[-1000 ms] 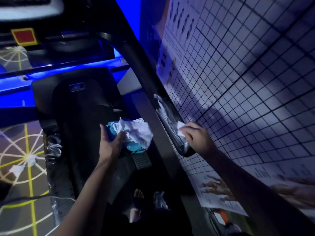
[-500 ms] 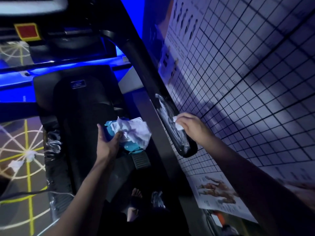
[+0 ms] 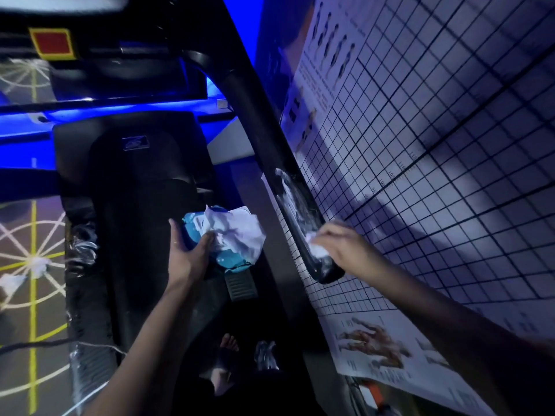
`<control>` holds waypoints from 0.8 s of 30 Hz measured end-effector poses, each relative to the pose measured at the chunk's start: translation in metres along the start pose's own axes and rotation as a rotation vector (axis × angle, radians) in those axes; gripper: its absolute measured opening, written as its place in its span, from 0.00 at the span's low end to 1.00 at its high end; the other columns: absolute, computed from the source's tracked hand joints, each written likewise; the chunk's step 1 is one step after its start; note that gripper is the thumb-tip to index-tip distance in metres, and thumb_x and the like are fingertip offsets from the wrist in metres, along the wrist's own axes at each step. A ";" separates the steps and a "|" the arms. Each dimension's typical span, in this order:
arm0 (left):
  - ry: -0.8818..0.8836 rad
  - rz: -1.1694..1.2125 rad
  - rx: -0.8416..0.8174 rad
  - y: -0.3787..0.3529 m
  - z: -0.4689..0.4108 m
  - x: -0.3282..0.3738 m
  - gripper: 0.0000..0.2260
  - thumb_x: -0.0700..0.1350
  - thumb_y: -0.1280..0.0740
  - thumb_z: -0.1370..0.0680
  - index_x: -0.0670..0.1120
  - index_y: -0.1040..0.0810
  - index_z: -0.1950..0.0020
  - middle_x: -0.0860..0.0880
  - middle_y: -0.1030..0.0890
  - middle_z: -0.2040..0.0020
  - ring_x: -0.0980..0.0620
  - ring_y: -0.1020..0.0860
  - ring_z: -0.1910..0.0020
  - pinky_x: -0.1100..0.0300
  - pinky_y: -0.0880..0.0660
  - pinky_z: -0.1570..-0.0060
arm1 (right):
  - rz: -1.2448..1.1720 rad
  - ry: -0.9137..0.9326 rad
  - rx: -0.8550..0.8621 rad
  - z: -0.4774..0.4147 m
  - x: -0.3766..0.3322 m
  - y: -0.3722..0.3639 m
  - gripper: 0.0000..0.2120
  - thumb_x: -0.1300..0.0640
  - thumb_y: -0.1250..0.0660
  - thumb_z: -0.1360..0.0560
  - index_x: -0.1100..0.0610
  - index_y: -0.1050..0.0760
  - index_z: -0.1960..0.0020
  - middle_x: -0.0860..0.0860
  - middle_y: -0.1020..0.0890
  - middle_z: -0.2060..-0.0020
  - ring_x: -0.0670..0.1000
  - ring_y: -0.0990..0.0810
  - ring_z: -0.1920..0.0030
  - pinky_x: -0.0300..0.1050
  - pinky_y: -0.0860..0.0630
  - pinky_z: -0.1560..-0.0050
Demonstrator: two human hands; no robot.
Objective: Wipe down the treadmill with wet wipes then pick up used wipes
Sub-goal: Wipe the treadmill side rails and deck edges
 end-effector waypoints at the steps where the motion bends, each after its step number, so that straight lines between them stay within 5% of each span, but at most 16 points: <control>1: 0.001 0.001 0.003 0.001 -0.001 0.000 0.42 0.46 0.26 0.20 0.58 0.51 0.16 0.52 0.23 0.27 0.46 0.20 0.35 0.38 0.24 0.34 | -0.033 -0.041 0.088 -0.019 0.005 0.011 0.08 0.63 0.31 0.23 0.59 0.17 0.46 0.54 0.19 0.51 0.49 0.22 0.50 0.37 0.25 0.48; 4: -0.013 0.012 0.005 0.006 -0.002 0.001 0.42 0.46 0.27 0.20 0.57 0.50 0.15 0.51 0.23 0.27 0.46 0.20 0.34 0.41 0.24 0.33 | -0.039 -0.082 0.190 -0.060 0.016 0.019 0.08 0.67 0.28 0.25 0.64 0.16 0.46 0.58 0.18 0.52 0.50 0.24 0.51 0.44 0.23 0.44; 8: -0.049 0.014 0.003 0.015 -0.003 0.006 0.37 0.44 0.27 0.20 0.51 0.45 0.16 0.48 0.22 0.28 0.44 0.20 0.33 0.45 0.22 0.36 | 0.068 0.028 -0.071 -0.051 0.009 -0.023 0.12 0.58 0.37 0.20 0.64 0.19 0.44 0.59 0.23 0.45 0.50 0.27 0.45 0.52 0.28 0.37; 12: -0.070 0.045 0.036 0.022 0.001 0.014 0.40 0.41 0.30 0.18 0.54 0.51 0.15 0.52 0.24 0.27 0.51 0.22 0.33 0.49 0.25 0.32 | 0.094 0.032 -0.306 -0.010 0.004 -0.047 0.23 0.50 0.49 0.20 0.60 0.20 0.39 0.58 0.23 0.38 0.55 0.30 0.36 0.52 0.34 0.32; 15: -0.067 0.051 0.043 0.028 -0.001 0.014 0.40 0.41 0.30 0.18 0.54 0.52 0.15 0.54 0.23 0.29 0.53 0.21 0.36 0.50 0.24 0.33 | 0.208 0.148 -0.443 -0.002 -0.013 -0.052 0.13 0.59 0.39 0.21 0.60 0.19 0.43 0.55 0.22 0.46 0.56 0.27 0.42 0.49 0.25 0.43; 19: -0.052 0.057 0.063 0.033 -0.011 0.012 0.42 0.43 0.28 0.19 0.55 0.53 0.15 0.55 0.23 0.29 0.53 0.20 0.35 0.49 0.24 0.33 | 0.090 -0.003 -0.203 -0.084 -0.015 -0.013 0.09 0.62 0.33 0.20 0.58 0.18 0.43 0.53 0.20 0.45 0.52 0.23 0.44 0.48 0.23 0.39; 24: -0.057 0.095 0.083 0.032 -0.018 0.011 0.43 0.45 0.25 0.21 0.58 0.51 0.15 0.59 0.19 0.34 0.53 0.18 0.38 0.42 0.24 0.33 | 0.002 -0.088 0.237 -0.189 0.011 0.041 0.05 0.64 0.30 0.23 0.63 0.15 0.50 0.57 0.17 0.56 0.54 0.19 0.57 0.51 0.21 0.53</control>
Point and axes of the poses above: each hand's wrist, its own z-axis away from the middle knuckle, its own y-axis out of the back of the hand, x = y × z, the point moved 8 cm from there along -z, towards the middle knuckle
